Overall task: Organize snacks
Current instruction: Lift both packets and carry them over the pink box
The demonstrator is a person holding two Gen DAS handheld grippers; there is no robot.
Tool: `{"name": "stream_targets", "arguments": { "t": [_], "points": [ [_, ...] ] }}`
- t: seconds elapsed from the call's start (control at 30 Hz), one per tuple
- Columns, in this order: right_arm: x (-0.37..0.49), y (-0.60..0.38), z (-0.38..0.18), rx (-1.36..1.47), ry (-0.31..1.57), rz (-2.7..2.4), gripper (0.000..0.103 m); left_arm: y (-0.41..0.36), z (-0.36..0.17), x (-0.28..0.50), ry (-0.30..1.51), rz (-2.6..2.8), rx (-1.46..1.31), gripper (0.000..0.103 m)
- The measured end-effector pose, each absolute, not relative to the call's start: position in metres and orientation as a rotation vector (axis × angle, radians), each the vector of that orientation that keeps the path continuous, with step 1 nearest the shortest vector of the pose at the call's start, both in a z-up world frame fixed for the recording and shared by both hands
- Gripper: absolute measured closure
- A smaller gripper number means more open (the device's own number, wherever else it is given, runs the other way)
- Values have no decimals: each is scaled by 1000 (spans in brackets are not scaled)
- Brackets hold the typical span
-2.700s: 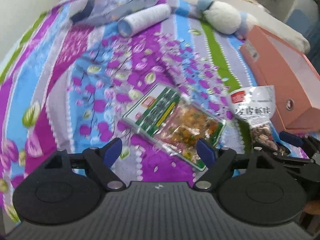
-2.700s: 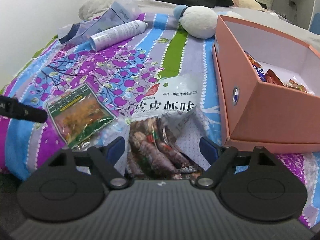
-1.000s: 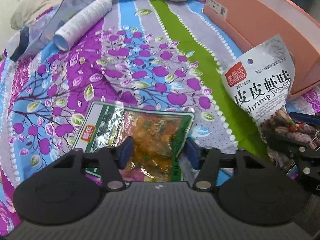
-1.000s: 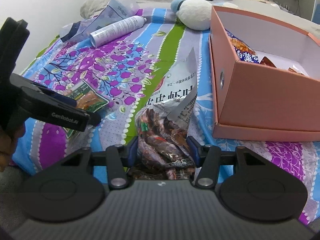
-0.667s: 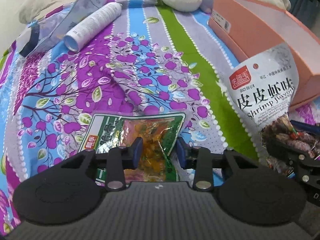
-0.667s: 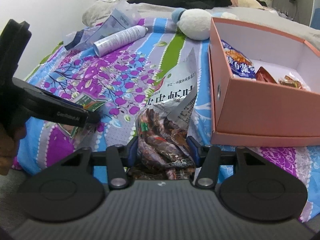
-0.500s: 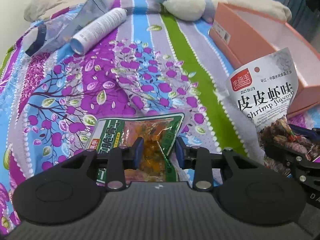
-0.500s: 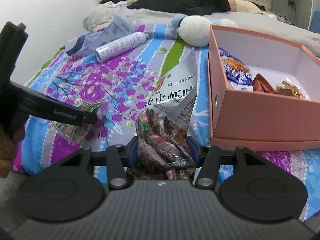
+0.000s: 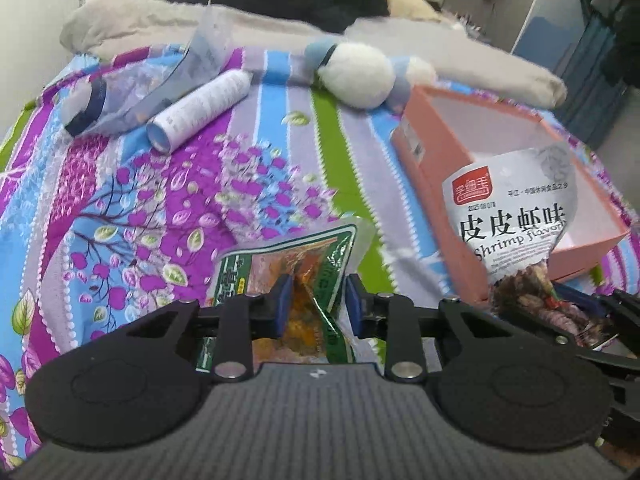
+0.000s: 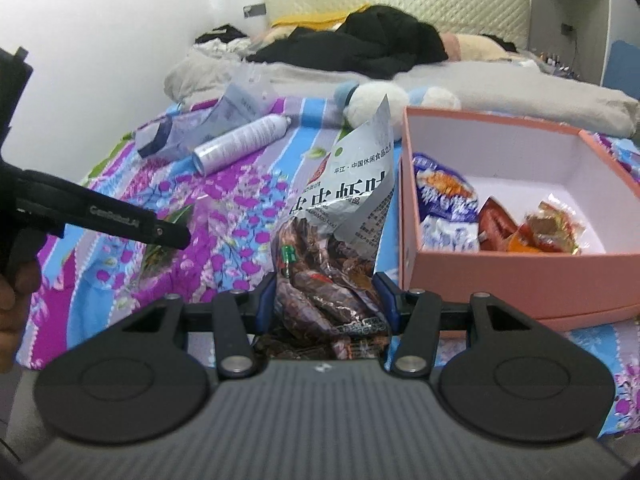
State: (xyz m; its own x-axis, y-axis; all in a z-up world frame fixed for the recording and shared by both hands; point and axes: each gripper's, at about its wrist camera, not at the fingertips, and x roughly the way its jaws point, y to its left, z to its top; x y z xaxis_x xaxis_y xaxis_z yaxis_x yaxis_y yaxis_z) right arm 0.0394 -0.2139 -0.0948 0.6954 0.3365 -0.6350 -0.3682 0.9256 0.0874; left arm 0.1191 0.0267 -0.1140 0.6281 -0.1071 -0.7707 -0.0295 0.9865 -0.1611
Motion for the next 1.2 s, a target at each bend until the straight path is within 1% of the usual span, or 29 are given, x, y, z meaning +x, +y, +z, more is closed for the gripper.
{"name": "stream_targets", "arguments": {
  "t": [0.37, 0.7, 0.93, 1.2],
  "points": [
    [30, -237, -52, -17, 622, 328, 49, 4, -68, 103, 808, -114, -201, 74],
    [21, -265, -34, 13, 596, 257, 49, -24, -41, 99, 763, -200, -230, 74],
    [33, -286, -34, 44, 605, 208, 49, -54, -30, 123, 746, -268, -223, 74],
    [65, -315, -39, 81, 630, 169, 49, -99, -24, 173, 751, -367, -224, 74]
  ]
}}
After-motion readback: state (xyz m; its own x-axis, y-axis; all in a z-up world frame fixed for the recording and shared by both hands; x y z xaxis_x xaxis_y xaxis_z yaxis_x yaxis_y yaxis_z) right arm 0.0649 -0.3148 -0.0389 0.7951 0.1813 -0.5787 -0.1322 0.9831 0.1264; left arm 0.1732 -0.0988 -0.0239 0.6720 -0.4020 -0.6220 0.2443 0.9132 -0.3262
